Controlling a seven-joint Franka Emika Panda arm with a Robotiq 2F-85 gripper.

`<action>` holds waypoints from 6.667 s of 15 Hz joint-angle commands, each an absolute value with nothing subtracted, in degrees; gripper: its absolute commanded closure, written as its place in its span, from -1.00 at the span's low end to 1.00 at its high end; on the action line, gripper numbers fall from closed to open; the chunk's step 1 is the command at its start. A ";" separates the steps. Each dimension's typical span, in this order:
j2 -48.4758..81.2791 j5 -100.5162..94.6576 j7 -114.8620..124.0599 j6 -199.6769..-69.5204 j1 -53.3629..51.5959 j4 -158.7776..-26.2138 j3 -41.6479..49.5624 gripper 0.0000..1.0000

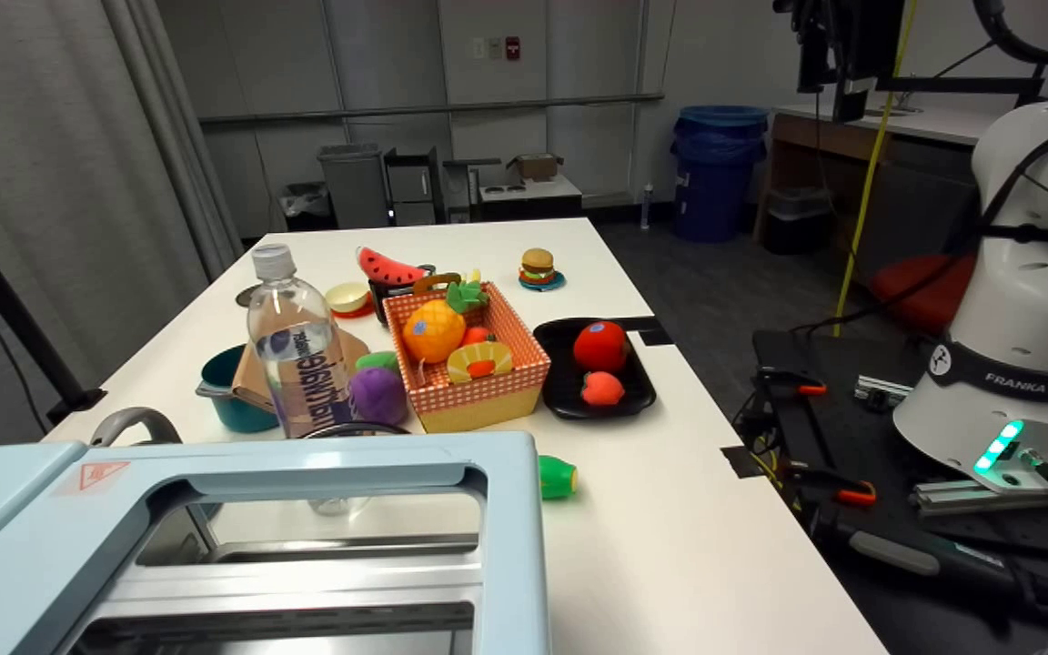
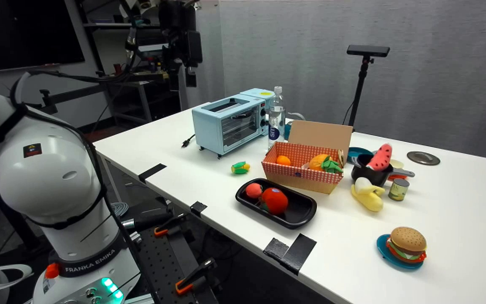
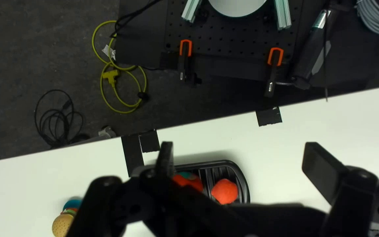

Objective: Remove the tomato plush toy from the black tray and place it in the basket

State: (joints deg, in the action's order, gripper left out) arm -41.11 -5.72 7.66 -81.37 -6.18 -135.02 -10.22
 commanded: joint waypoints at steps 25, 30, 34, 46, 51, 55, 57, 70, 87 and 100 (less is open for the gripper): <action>-37.66 -9.80 10.35 -75.72 -6.54 -132.08 -11.40 -1.00; -38.83 -12.25 8.23 -79.85 -7.40 -133.66 -11.02 -1.00; -31.44 -15.53 8.89 -101.71 -5.87 -143.60 -9.34 -1.00; -14.19 -24.30 10.70 -125.80 -1.17 -149.08 -6.89 -1.00; -8.08 -23.75 10.32 -131.46 -1.66 -150.85 -6.32 -1.00; -1.71 -24.76 10.79 -136.65 -1.59 -151.35 -5.86 -1.00; 0.94 -25.43 11.45 -138.19 -1.58 -150.46 -5.22 -1.00; 4.43 -31.90 13.18 -138.30 -1.78 -146.92 -2.36 -1.00; 21.41 -39.38 12.98 -144.23 -3.58 -136.82 3.13 0.24; 16.98 -37.59 16.21 -140.25 -4.51 -131.01 3.68 1.00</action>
